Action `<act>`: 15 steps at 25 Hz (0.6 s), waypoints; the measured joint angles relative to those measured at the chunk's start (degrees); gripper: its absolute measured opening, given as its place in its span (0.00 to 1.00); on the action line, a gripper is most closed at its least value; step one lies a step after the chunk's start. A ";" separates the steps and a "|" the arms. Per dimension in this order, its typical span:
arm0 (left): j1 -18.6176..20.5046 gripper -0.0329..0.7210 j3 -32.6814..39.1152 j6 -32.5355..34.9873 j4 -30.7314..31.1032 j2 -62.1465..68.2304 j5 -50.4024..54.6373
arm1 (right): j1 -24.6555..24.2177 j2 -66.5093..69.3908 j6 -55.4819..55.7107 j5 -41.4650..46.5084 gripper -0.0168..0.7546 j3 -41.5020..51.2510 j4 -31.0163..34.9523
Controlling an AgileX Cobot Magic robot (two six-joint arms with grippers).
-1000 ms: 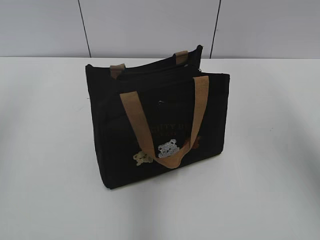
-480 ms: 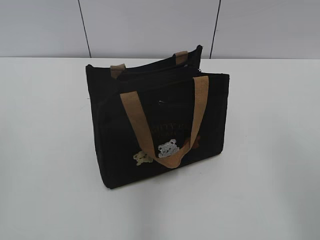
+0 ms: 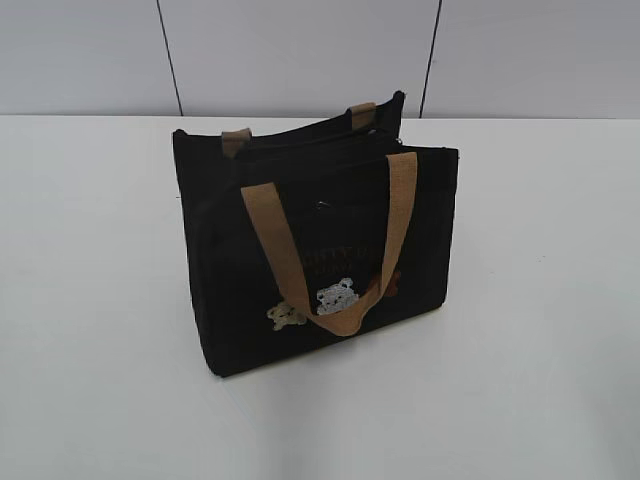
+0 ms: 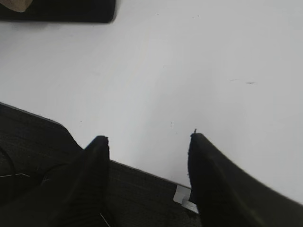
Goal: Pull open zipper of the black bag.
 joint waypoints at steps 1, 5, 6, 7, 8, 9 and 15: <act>0.00 0.65 0.00 0.00 -0.05 -1.97 -0.25 | 0.00 -1.29 0.12 -0.12 0.55 1.02 0.14; 0.00 0.65 0.67 0.00 -0.38 -3.82 -1.66 | 0.00 -4.48 0.30 -0.61 0.55 2.09 0.43; 0.00 0.65 1.31 0.00 -0.60 -3.88 -2.72 | 0.00 -5.15 0.30 -0.81 0.55 2.09 0.43; 0.00 0.65 1.66 0.00 -0.68 -3.88 -3.15 | 0.00 -6.03 0.30 -0.89 0.55 2.09 0.43; 0.00 0.65 1.83 0.00 -0.73 -3.88 -3.33 | 0.00 -7.11 0.34 -0.89 0.55 2.09 0.43; 0.00 0.65 1.88 0.00 -0.73 -3.88 -3.45 | 0.00 -8.14 0.34 -0.89 0.55 2.09 0.43; 0.00 0.65 1.88 0.00 -0.85 -3.88 -3.62 | 0.00 -13.10 0.41 -0.94 0.55 2.09 0.43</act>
